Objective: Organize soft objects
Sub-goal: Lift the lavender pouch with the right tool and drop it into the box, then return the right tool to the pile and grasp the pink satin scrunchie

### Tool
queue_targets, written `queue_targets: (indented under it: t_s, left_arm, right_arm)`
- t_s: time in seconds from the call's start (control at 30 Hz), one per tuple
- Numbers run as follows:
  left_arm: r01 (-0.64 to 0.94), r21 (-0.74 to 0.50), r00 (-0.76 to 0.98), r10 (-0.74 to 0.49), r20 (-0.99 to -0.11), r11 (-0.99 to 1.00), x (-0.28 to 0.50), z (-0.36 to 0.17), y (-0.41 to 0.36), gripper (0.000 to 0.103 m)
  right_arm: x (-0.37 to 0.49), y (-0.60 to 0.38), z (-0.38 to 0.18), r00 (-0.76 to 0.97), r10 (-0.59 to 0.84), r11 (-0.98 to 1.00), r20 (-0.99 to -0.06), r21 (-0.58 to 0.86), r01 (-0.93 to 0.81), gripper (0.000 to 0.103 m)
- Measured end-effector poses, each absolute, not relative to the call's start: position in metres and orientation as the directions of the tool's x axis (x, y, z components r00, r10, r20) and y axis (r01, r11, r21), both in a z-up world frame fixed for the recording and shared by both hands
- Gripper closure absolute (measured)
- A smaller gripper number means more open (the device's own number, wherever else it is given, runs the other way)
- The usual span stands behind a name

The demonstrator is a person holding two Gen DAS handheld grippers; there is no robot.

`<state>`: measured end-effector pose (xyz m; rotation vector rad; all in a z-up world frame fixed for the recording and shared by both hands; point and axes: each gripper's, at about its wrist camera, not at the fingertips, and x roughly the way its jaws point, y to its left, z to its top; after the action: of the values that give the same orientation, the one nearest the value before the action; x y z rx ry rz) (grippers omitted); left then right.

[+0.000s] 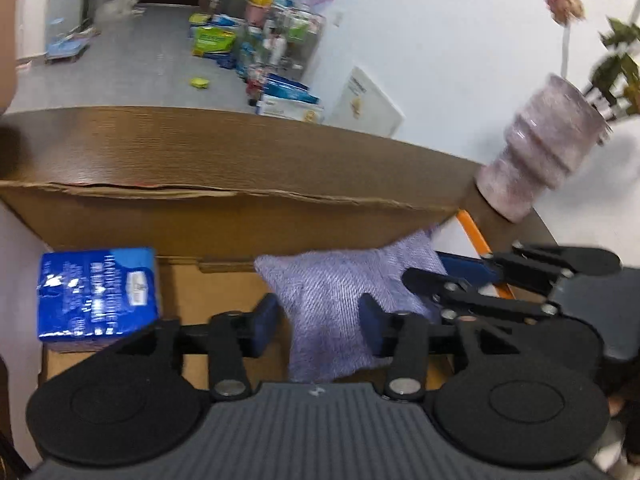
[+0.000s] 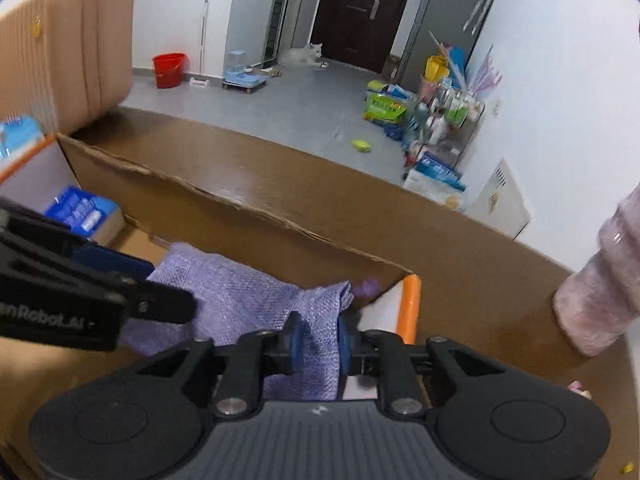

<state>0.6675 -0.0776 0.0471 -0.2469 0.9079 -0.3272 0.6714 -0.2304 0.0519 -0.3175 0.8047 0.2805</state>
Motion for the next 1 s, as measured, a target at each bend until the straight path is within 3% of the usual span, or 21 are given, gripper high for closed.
queue_targets:
  t_s: [0.07, 0.17, 0.37, 0.43, 0.53, 0.67, 0.87, 1.0]
  left_arm:
    - [0.163, -0.347, 0.574, -0.375, -0.727, 0.923, 0.667, 0.047, -0.076, 0.051]
    - [0.177, -0.305, 0.615, -0.347, -0.708, 0.936, 0.653, 0.055, -0.082, 0.039]
    - [0.21, -0.286, 0.669, -0.35, -0.655, 0.935, 0.612, 0.091, -0.07, 0.033]
    - [0.216, -0.234, 0.701, -0.318, -0.638, 0.948, 0.588, 0.102, -0.066, 0.029]
    - [0.229, -0.2, 0.72, -0.305, -0.624, 0.952, 0.549, 0.113, -0.055, 0.028]
    - [0.231, -0.158, 0.751, -0.279, -0.599, 0.96, 0.485, 0.132, -0.035, 0.028]
    - [0.229, -0.04, 0.803, -0.212, -0.557, 0.973, 0.357, 0.133, -0.001, 0.021]
    - [0.233, -0.047, 0.838, -0.225, -0.497, 0.971, 0.27, 0.114, 0.023, 0.013]
  right_arm:
    - [0.669, -0.233, 0.054, 0.667, 0.128, 0.921, -0.734, -0.161, -0.354, 0.074]
    - [0.66, -0.233, 0.061, 0.684, 0.126, 0.924, -0.718, -0.167, -0.345, 0.072]
    - [0.614, -0.244, 0.104, 0.739, 0.199, 0.932, -0.643, -0.109, -0.345, 0.064]
    - [0.593, -0.249, 0.119, 0.748, 0.244, 0.924, -0.617, -0.086, -0.372, 0.05]
    - [0.564, -0.253, 0.135, 0.756, 0.264, 0.918, -0.599, -0.084, -0.388, 0.05]
    - [0.503, -0.259, 0.158, 0.775, 0.292, 0.913, -0.56, -0.078, -0.401, 0.05]
    - [0.379, -0.266, 0.17, 0.784, 0.374, 0.887, -0.495, -0.055, -0.458, 0.037]
    - [0.297, -0.272, 0.154, 0.792, 0.415, 0.878, -0.448, -0.03, -0.477, 0.032]
